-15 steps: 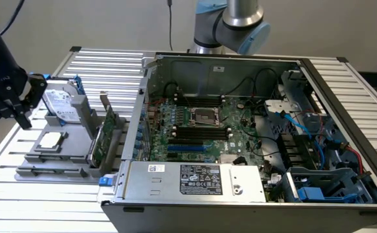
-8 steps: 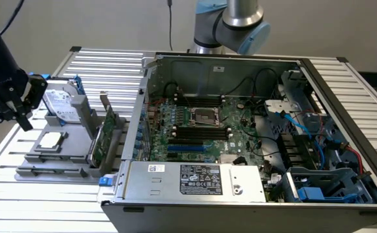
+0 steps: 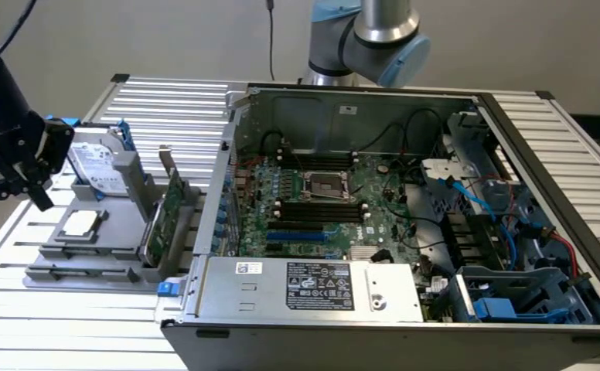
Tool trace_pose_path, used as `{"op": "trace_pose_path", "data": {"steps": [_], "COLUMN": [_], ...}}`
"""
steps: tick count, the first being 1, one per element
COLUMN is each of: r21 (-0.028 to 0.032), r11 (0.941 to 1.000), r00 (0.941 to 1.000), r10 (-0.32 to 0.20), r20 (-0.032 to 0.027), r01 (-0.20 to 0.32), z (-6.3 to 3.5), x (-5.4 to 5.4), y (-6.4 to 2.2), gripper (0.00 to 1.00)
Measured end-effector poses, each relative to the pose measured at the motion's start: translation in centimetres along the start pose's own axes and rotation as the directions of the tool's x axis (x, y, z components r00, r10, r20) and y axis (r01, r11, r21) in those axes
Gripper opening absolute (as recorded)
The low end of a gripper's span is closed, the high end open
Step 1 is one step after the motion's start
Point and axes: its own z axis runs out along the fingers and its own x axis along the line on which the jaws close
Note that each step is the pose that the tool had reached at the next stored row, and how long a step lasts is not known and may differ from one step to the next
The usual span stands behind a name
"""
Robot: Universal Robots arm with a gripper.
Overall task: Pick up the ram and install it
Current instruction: 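Pick up the ram and move it above insertion slot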
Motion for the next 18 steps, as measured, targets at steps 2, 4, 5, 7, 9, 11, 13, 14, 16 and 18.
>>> {"op": "trace_pose_path", "data": {"steps": [2,4,5,7,9,11,13,14,16,18], "r21": [0.0018,0.0035,0.0043,0.0058,0.0074,0.009,0.0105,0.0112,0.0127,0.0141], "r11": [0.9993,0.9973,0.9958,0.9919,0.9867,0.9798,0.972,0.9675,0.9578,0.9469], "r00": [0.9993,0.9973,0.9958,0.9919,0.9867,0.9799,0.9721,0.9676,0.9579,0.9469], "r10": [-0.038,-0.073,-0.091,-0.127,-0.163,-0.199,-0.234,-0.252,-0.287,-0.321], "r20": [-0.0014,-0.0026,-0.0034,-0.0049,-0.0064,-0.0081,-0.0097,-0.0105,-0.0121,-0.0139], "r01": [0.038,0.073,0.091,0.127,0.163,0.2,0.235,0.253,0.287,0.321], "z": [0.02,0.04,0.04,0.05,0.04,0.05,0.05,0.05,0.06,0.05], "x": [0.0,0.0,0.0,0.0,0.0,0.0,0.0,0.0,0.0,0.0], "y": [0.0,0.0,0.0,0.0,0.0,0.0,0.0,0.0,0.0,0.0], "gripper": [0.1,0.1,0.1,0.1,0.1,0.1,0.1,0.1,0.1,0.1]}}
